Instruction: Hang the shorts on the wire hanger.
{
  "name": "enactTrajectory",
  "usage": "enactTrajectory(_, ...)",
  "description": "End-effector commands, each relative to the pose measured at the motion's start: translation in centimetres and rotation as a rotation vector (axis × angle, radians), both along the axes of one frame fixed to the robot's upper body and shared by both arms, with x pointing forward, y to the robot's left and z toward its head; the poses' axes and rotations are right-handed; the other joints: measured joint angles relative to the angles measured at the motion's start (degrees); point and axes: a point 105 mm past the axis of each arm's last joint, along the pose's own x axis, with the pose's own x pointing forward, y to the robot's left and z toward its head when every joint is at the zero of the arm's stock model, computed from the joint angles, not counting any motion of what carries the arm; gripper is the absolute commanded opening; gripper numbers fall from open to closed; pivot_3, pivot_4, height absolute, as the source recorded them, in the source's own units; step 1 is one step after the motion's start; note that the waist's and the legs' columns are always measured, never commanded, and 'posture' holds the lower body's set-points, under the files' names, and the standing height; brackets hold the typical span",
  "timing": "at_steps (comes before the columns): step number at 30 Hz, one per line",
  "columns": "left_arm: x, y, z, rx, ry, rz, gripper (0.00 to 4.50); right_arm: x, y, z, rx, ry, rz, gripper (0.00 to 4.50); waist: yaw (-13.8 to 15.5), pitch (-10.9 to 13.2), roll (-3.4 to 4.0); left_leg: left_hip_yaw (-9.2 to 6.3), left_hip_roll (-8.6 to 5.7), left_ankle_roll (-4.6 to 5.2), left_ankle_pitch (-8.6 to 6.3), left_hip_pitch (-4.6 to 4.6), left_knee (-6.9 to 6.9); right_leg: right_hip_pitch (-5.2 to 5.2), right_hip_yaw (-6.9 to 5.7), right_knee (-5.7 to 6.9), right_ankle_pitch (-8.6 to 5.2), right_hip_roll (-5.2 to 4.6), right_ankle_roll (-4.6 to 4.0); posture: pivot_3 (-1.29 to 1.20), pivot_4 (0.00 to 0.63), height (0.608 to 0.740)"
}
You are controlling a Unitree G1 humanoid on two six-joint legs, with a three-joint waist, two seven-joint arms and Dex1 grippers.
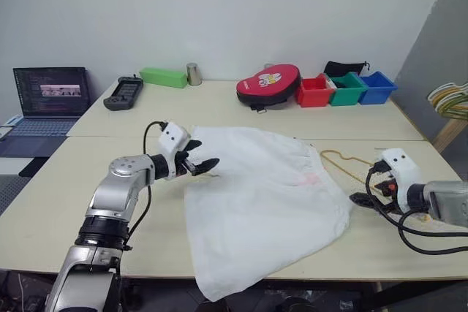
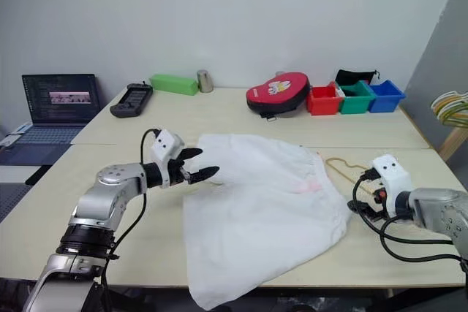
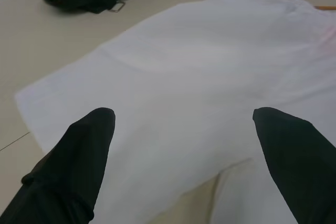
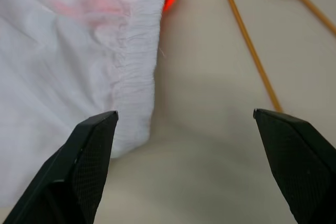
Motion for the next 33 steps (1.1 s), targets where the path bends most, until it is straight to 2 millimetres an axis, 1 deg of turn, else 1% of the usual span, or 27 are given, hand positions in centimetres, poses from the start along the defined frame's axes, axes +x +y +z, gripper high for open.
enactTrajectory(1,1.7,1.2,0.8,-0.053,-0.003,0.121,4.50,0.9,1.0,1.4,0.015,-0.059,0.137,4.29,0.2,0.0,-0.05,-0.01,0.00,0.00,0.00,-0.01,0.01,0.00,-0.01,0.00,0.01,0.00,-0.01,0.23,0.000,0.740)
enactTrajectory(6,4.1,2.5,0.0,-0.064,0.028,0.263,4.50,2.3,1.0,1.3,0.030,-0.081,0.118,4.29,0.9,0.1,-0.15,-0.09,-0.03,-0.01,0.01,-0.06,0.09,0.09,-0.10,-0.15,0.08,-0.04,0.05,0.23,0.000,0.740)
enactTrajectory(8,4.8,2.2,-0.2,-0.099,0.056,0.274,4.50,2.6,1.3,1.2,0.047,-0.082,0.098,4.29,1.3,0.0,-0.17,-0.09,-0.04,-0.01,0.01,-0.08,0.07,0.10,-0.11,-0.25,0.11,-0.05,0.07,0.23,0.000,0.740)
enactTrajectory(10,5.2,2.2,-0.4,-0.147,0.097,0.302,4.50,2.6,1.4,1.0,0.054,-0.080,0.082,4.29,1.6,0.0,-0.17,-0.06,-0.07,-0.02,0.01,-0.12,0.07,0.08,-0.12,-0.27,0.12,-0.10,0.07,0.21,0.000,0.740)
enactTrajectory(13,5.2,2.7,-0.8,-0.211,0.184,0.338,4.50,1.4,2.1,1.1,0.064,-0.065,0.143,4.29,1.9,0.0,-0.17,-0.08,-0.13,-0.02,0.01,-0.22,0.07,-0.01,-0.12,-0.27,0.12,-0.21,0.07,0.19,0.000,0.740)
enactTrajectory(16,4.3,2.5,-1.0,-0.301,0.299,0.288,4.50,-0.4,3.4,1.9,0.054,-0.090,0.291,4.29,1.9,0.0,-0.17,-0.10,-0.15,-0.02,0.00,-0.27,0.05,-0.07,-0.12,-0.27,0.12,-0.25,0.07,0.18,0.000,0.740)
enactTrajectory(20,2.1,2.1,-0.8,-0.338,0.413,0.186,4.50,-1.1,4.9,3.8,0.078,-0.170,0.378,4.29,1.3,0.0,-0.18,-0.10,-0.17,-0.01,0.00,-0.24,0.05,-0.06,-0.21,-0.21,0.13,-0.23,0.08,0.17,0.000,0.740)
enactTrajectory(22,-0.3,1.3,0.1,-0.326,0.448,0.045,4.50,-1.2,5.9,4.6,0.087,-0.207,0.416,4.29,0.6,0.0,-0.18,-0.08,-0.17,-0.01,0.01,-0.17,0.08,0.01,-0.19,-0.16,0.13,-0.22,0.09,0.17,0.000,0.740)
enactTrajectory(24,-2.9,0.6,0.6,-0.290,0.475,-0.083,4.50,-1.3,6.8,4.9,0.072,-0.236,0.460,4.29,-0.4,0.0,-0.18,-0.10,-0.11,-0.02,0.01,-0.09,0.08,0.09,-0.15,-0.19,0.13,-0.22,0.10,0.18,0.000,0.740)
enactTrajectory(25,-4.1,0.3,0.7,-0.257,0.483,-0.140,4.50,-1.4,7.2,4.8,0.055,-0.254,0.482,4.29,-0.6,0.1,-0.18,-0.07,-0.08,-0.02,0.01,-0.07,0.05,0.11,-0.09,-0.18,0.12,-0.21,0.09,0.18,0.000,0.740)
enactTrajectory(27,-5.7,0.1,0.4,-0.193,0.500,-0.212,4.50,-1.4,7.7,4.6,0.035,-0.274,0.502,4.29,-0.8,0.1,-0.17,-0.14,-0.05,-0.03,0.01,-0.05,0.05,0.13,-0.07,-0.20,0.10,-0.22,0.08,0.18,0.000,0.740)
enactTrajectory(29,-6.5,0.2,-0.4,-0.117,0.504,-0.239,4.50,-1.6,8.2,4.2,0.033,-0.284,0.524,4.29,-0.8,0.1,-0.17,-0.21,-0.05,-0.03,0.02,-0.05,0.06,0.14,-0.11,-0.20,0.09,-0.22,0.07,0.19,0.000,0.740)
enactTrajectory(32,-6.5,0.7,-1.6,0.007,0.465,-0.248,4.50,-2.4,9.3,4.1,0.062,-0.294,0.564,4.29,-0.3,0.1,-0.09,-0.22,-0.08,-0.03,0.02,0.02,0.05,0.22,-0.11,-0.23,0.05,-0.22,0.10,0.19,0.000,0.740)
enactTrajectory(33,-6.1,0.9,-2.4,0.044,0.443,-0.242,4.50,-3.0,9.9,3.8,0.075,-0.292,0.586,4.29,-0.1,0.1,-0.10,-0.21,-0.09,-0.03,0.02,0.02,0.05,0.22,-0.10,-0.24,0.04,-0.21,0.12,0.18,0.000,0.740)
